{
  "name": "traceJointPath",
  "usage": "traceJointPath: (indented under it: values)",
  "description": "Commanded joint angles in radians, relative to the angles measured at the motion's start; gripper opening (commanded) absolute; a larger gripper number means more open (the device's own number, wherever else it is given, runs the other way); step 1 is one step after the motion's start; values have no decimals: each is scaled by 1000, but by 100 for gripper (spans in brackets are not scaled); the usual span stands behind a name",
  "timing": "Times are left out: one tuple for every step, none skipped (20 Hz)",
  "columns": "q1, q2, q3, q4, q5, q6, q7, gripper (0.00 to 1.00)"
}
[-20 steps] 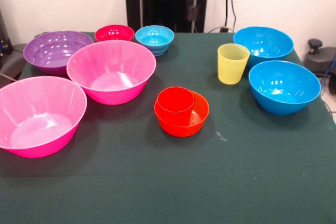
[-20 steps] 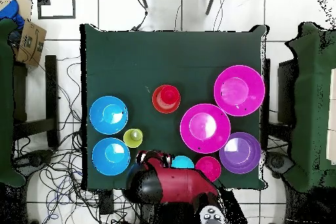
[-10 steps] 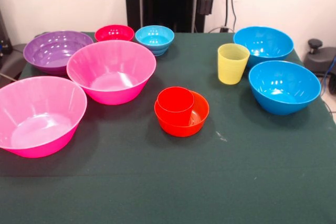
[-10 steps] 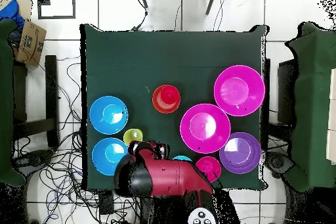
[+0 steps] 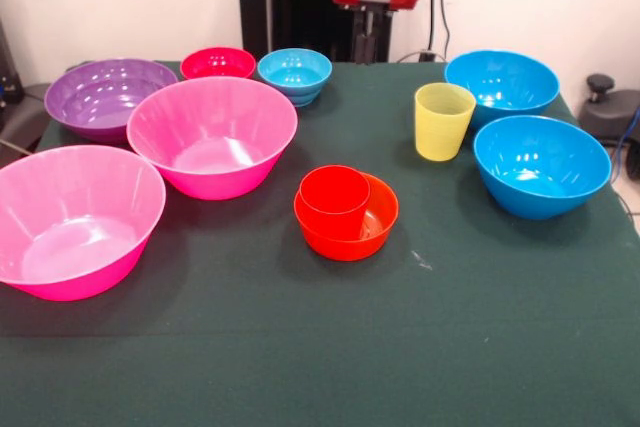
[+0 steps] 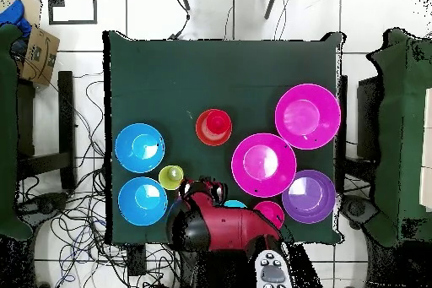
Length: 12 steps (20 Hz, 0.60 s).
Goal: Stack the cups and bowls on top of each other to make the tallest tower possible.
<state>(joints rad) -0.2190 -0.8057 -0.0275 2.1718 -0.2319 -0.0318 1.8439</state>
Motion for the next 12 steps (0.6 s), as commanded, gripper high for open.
traceJointPath:
  values:
    - [22, 180, -26, -16, -73, -79, 102, 0]
    - [25, 188, -32, -20, -74, -88, 102, 0]
    - [27, 194, -36, -20, -74, -95, 103, 0]
    - [27, 195, -37, -22, -74, -97, 102, 0]
    - [28, 201, -39, -24, -74, -102, 103, 0]
    - [27, 200, -40, -26, -74, -99, 101, 0]
    - [31, 198, -44, -24, -71, -94, 102, 0]
    - [26, 194, -38, -22, -73, -81, 102, 100]
    - [27, 194, -40, -23, -72, -73, 100, 100]
    - [28, 193, -41, -24, -72, -65, 98, 100]
    - [29, 193, -43, -25, -72, -57, 96, 100]
    - [30, 190, -47, -29, -71, -51, 94, 100]
